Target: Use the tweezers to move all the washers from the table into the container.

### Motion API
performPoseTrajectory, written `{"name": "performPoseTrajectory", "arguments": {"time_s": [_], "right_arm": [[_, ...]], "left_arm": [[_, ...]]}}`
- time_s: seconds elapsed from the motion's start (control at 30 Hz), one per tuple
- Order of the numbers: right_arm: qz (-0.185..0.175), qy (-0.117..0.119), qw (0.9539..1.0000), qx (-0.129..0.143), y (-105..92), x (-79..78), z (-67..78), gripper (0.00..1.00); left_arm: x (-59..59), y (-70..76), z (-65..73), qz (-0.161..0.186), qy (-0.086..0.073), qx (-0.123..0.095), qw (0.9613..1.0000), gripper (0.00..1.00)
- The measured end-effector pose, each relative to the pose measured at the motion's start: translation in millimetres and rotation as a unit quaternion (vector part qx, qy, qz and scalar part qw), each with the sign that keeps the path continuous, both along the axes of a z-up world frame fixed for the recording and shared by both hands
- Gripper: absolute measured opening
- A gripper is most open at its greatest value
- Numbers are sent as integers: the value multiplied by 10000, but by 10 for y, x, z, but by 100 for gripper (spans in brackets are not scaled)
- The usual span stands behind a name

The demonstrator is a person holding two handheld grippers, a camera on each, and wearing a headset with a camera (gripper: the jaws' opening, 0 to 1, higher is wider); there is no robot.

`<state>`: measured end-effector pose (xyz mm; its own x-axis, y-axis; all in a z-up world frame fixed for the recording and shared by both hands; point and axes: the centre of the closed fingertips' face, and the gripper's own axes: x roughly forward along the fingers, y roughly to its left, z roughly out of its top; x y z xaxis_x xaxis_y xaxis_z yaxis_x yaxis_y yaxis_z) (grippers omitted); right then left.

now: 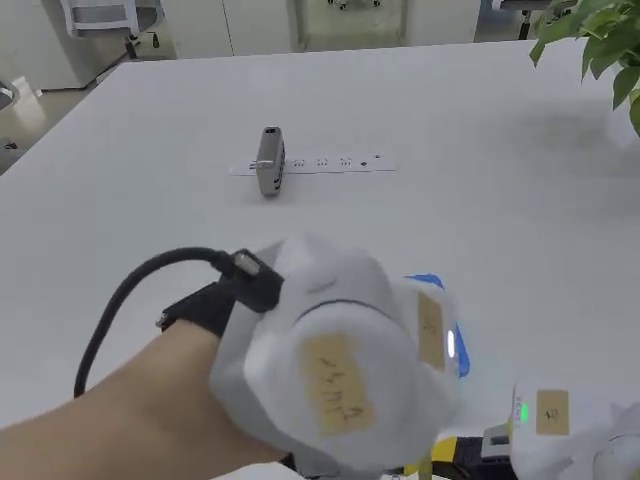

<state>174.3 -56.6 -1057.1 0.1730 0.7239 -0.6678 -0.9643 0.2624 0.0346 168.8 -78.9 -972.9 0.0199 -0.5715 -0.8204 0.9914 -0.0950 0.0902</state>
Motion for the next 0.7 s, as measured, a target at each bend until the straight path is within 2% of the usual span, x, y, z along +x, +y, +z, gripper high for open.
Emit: {"name": "performPoseTrajectory", "arguments": {"time_s": [0.07,0.17,0.33,0.4,0.43,0.5,0.6,0.67,0.7], "right_arm": [[3,-23,10000,87,20,-10,83,10],[-13,-93,9993,366,77,-11,243,10],[-91,-39,9989,461,50,23,256,4],[0,-31,9988,490,38,29,249,3],[-40,14,9988,494,32,44,250,3],[-108,78,9987,499,25,68,248,2],[-360,275,9970,633,2,96,255,2],[-548,371,9950,741,-8,116,261,2],[-646,418,9938,801,-11,128,261,2]], "left_arm": [[-9,-37,1,-3,111,-10,9999,0],[2,-59,-1,25,162,2,9999,0],[8,-54,-38,124,344,5,9993,0],[17,-75,-59,219,417,-121,9988,0],[14,-106,-62,288,520,-312,9977,1],[12,-107,-64,672,881,-533,9924,9],[44,-87,-21,918,906,-891,9876,20],[68,-25,16,1242,936,-1161,9810,24],[86,24,36,1475,944,-1336,9754,26]]}}
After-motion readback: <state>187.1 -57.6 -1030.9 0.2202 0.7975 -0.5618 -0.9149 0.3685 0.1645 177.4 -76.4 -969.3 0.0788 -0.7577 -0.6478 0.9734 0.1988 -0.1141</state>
